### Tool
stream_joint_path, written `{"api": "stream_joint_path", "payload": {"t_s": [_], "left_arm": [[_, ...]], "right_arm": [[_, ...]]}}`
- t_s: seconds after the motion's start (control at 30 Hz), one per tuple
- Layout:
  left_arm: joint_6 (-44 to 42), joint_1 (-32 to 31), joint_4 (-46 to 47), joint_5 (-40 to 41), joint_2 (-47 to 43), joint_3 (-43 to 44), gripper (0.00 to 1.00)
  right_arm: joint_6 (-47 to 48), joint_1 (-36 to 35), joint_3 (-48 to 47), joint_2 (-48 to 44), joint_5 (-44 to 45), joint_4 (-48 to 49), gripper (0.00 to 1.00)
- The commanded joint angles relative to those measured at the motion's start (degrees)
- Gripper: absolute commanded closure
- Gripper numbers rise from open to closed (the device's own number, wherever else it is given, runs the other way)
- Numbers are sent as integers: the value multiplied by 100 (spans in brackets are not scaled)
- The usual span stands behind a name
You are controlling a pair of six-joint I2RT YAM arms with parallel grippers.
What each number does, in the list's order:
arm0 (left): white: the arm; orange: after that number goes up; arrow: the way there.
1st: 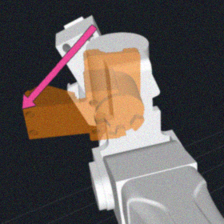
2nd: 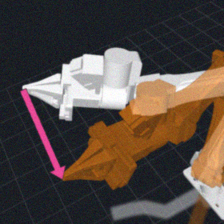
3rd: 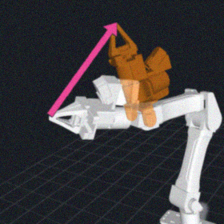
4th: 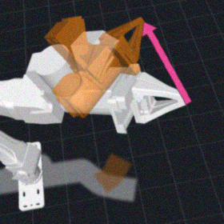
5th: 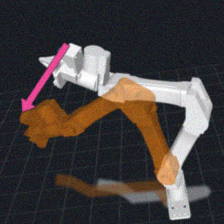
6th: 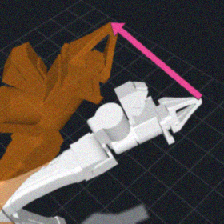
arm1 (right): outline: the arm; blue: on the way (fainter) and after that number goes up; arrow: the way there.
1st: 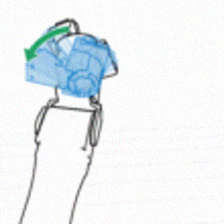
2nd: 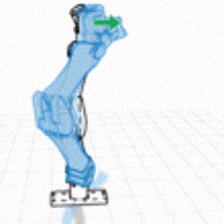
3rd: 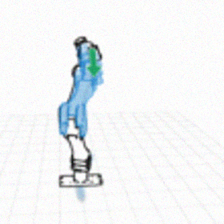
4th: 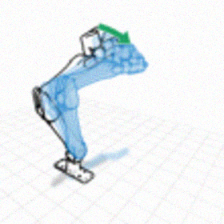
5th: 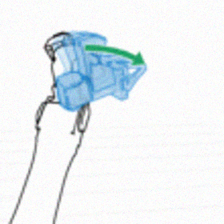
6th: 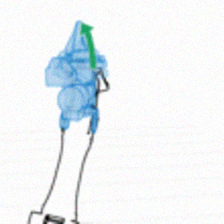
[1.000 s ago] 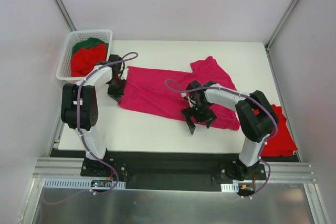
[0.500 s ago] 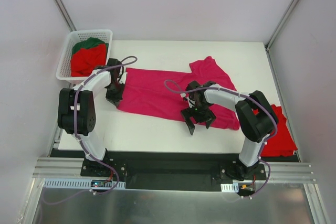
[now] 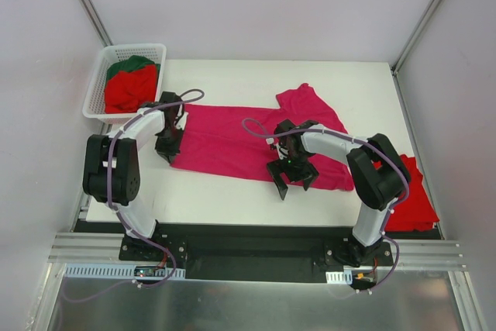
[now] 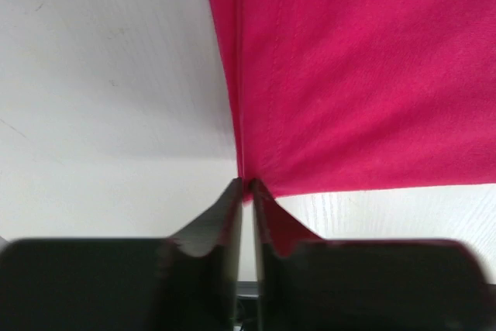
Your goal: Fold and stack the t-shirts
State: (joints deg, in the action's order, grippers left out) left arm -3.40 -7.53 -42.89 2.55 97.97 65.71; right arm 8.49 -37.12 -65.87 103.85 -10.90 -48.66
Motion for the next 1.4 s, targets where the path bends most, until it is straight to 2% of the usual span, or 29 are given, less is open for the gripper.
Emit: {"api": "stream_joint_path", "payload": {"t_s": [0.0,0.03,0.2,0.4,0.5,0.83,1.13,1.37], "left_arm": [[50,-29,-61,299,-270,29,80],[59,-29,-61,308,-253,38,71],[85,-29,-52,325,-156,108,61],[164,-29,-61,361,108,337,63],[208,-29,-61,299,213,468,67],[322,-29,-61,-394,591,987,70],[524,-20,0,-1098,898,2067,69],[489,6,18,-1239,1487,2762,70]], "right_arm": [[91,-41,-23,30,-88,-82,4],[83,-41,-5,30,-88,-82,4],[91,-49,47,3,-97,-56,4],[74,-49,135,-41,-80,-55,4],[65,-49,171,-67,-88,-55,4],[47,-49,118,-76,-27,-108,4],[39,-49,-84,-129,123,-214,4],[3,-49,-111,-155,123,-257,4]]}}
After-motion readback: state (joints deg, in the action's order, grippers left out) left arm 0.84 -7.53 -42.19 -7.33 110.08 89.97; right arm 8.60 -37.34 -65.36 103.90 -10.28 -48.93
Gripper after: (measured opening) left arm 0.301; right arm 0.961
